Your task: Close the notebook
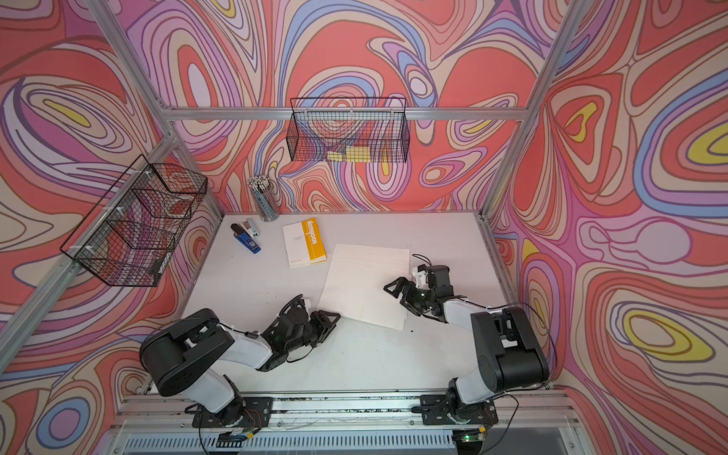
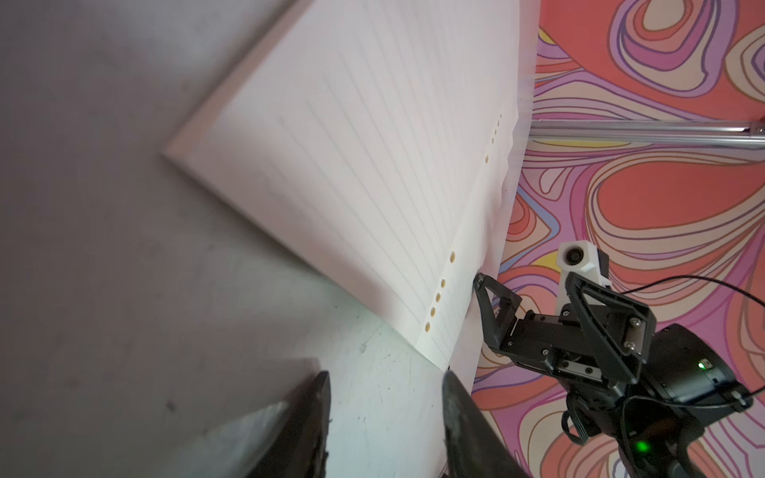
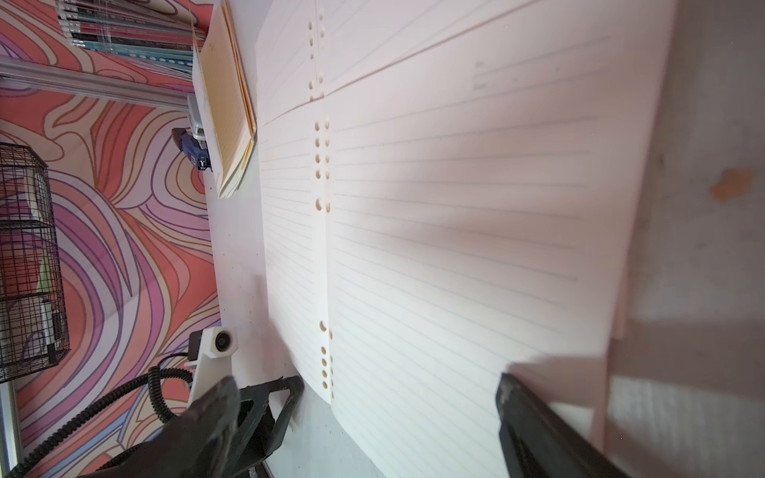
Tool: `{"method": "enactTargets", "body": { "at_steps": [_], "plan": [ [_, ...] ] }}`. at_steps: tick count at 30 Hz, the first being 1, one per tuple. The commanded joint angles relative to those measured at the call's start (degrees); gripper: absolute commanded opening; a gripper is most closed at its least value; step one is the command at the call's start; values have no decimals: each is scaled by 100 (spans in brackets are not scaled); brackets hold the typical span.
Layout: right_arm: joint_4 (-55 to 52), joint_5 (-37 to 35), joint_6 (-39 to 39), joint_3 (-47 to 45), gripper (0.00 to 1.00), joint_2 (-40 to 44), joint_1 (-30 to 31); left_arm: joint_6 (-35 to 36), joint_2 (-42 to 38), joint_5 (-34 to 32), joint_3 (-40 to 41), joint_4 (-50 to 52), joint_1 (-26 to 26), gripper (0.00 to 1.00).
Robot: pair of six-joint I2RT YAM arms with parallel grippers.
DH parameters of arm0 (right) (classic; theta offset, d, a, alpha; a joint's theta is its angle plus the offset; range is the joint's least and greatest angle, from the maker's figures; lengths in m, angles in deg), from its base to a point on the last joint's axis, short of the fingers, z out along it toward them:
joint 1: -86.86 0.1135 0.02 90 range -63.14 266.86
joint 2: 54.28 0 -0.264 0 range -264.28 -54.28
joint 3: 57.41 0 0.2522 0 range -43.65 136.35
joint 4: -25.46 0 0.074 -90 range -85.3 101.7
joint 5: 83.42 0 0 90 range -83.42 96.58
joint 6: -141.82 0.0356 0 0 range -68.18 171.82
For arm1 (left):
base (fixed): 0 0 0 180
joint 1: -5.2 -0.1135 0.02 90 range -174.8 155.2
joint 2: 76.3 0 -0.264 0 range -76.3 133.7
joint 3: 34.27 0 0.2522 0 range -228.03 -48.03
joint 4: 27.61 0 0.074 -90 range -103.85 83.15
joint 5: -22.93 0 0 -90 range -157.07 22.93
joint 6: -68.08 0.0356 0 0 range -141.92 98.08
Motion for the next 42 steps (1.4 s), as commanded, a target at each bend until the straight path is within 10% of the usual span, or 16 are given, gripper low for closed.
{"method": "enactTargets", "body": {
  "at_steps": [1, 27, 36, 42],
  "plan": [
    [-34, -4, -82, -143, 98, 4, -13, -575, 385, -594, 104, -1002, 127, 43],
    [-277, 30, -202, -214, 98, 104, -17, -1172, 2179, -1890, -379, -2262, 709, 36],
    [-217, 30, -167, -220, 98, 35, -15, -822, 2027, -1831, -304, -2262, 706, 2],
    [-226, 47, -167, -174, 98, 25, -10, -517, 1846, -1793, -163, -2270, 702, 0]
  ]
}}
